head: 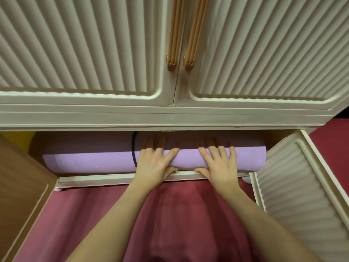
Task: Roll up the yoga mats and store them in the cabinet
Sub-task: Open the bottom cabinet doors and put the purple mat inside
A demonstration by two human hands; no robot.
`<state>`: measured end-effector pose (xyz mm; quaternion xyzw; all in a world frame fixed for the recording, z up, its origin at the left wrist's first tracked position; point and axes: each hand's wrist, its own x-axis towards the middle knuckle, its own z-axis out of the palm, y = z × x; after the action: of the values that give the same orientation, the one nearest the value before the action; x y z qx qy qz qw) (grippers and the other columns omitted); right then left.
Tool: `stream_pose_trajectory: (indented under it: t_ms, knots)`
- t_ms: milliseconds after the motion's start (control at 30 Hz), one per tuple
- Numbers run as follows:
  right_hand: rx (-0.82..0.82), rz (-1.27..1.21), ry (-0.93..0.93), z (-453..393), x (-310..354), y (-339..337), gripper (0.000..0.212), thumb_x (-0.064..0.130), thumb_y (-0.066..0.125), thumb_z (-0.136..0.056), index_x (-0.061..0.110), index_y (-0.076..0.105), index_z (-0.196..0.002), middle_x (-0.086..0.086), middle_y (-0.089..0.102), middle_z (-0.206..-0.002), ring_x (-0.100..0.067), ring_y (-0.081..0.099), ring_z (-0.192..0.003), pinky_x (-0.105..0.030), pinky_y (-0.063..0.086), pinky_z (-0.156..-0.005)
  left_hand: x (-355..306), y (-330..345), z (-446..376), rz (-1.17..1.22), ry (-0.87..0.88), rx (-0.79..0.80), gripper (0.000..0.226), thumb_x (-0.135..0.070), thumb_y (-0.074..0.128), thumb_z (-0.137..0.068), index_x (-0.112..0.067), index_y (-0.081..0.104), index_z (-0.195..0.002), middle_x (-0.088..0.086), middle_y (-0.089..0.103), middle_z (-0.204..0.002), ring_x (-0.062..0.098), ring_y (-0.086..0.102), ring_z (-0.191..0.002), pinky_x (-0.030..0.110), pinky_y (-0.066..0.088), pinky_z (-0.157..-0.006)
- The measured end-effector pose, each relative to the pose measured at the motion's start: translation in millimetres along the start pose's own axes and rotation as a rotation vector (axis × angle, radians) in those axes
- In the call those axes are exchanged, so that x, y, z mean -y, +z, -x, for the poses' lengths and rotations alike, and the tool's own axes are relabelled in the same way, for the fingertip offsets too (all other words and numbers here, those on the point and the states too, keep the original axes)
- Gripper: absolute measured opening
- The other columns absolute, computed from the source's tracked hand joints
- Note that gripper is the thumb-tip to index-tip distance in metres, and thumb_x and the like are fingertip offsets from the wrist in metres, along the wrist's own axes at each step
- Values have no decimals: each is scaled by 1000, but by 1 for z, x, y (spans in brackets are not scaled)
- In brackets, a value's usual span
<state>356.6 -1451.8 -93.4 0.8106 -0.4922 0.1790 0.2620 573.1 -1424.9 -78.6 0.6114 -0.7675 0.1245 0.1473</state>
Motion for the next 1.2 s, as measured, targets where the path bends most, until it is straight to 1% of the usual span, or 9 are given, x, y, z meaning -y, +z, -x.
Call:
stream_pose_trajectory:
  t_ms: [167, 367, 567, 667, 767, 933, 1033, 1133, 1200]
  knots:
    - [28, 43, 46, 6, 5, 9, 74, 55, 79, -60, 24, 45, -118, -5, 58, -100, -28, 44, -95, -56, 38, -93, -3, 14, 1, 27, -34, 82, 67, -56, 89, -37, -24, 73, -94, 6, 52, -56, 29, 51, -46, 29, 36, -46]
    - [106, 25, 306, 24, 19, 6, 53, 56, 44, -82, 36, 42, -132, -11, 40, -132, -39, 38, -121, -58, 45, -81, 0, 13, -6, 52, -53, 121, 61, -57, 90, -35, -23, 73, -83, 5, 52, -47, 30, 52, -37, 26, 30, -40]
    - [124, -174, 267, 21, 13, 19, 53, 37, 75, -77, 23, 56, -124, -16, 36, -121, -45, 33, -115, -63, 48, -78, -4, 23, -5, 33, -82, 118, 56, -53, 91, -37, -22, 72, -79, 5, 53, -48, 30, 52, -39, 27, 24, -47]
    - [138, -207, 270, 25, 13, 19, 44, 42, 54, -87, 23, 54, -127, -17, 41, -123, -47, 35, -117, -62, 47, -83, -7, 31, 0, -26, -95, 112, 59, -53, 90, -40, -23, 73, -88, 9, 60, -59, 32, 58, -52, 31, 37, -48]
    - [202, -229, 301, 32, 19, 10, 51, 47, 44, -88, 26, 51, -134, -19, 47, -132, -47, 36, -124, -57, 46, -90, -12, 35, 9, -66, -91, 99, 65, -54, 84, -53, -26, 69, -109, 14, 64, -85, 39, 60, -84, 41, 37, -71]
    - [387, -127, 322, 21, 20, -10, 50, 48, 40, -86, 29, 56, -130, -15, 54, -131, -44, 47, -121, -53, 51, -79, -8, 20, 8, -27, -62, 151, 58, -51, 84, -55, -23, 70, -103, 10, 64, -77, 34, 60, -65, 38, 46, -60]
    - [493, -64, 304, 11, 21, -23, 49, 49, 52, -85, 27, 58, -128, -16, 54, -130, -44, 50, -120, -55, 49, -82, -1, 6, 15, -5, -36, 159, 67, -44, 84, -57, -20, 64, -117, 13, 64, -104, 35, 61, -83, 44, 44, -78]
    - [570, -85, 288, -3, 29, -45, 56, 46, 59, -86, 27, 47, -138, -11, 46, -141, -39, 43, -128, -58, 35, -98, 13, -27, 26, 60, -43, 104, 64, -39, 83, -62, -13, 63, -117, 14, 62, -101, 35, 59, -84, 44, 37, -85]
    - [534, -155, 280, -12, 46, -69, 53, 41, 62, -84, 22, 54, -133, -13, 55, -133, -38, 55, -115, -54, 42, -93, 26, -55, 34, 82, -38, 98, 58, -36, 80, -65, -10, 65, -115, 15, 63, -102, 37, 61, -87, 47, 44, -88]
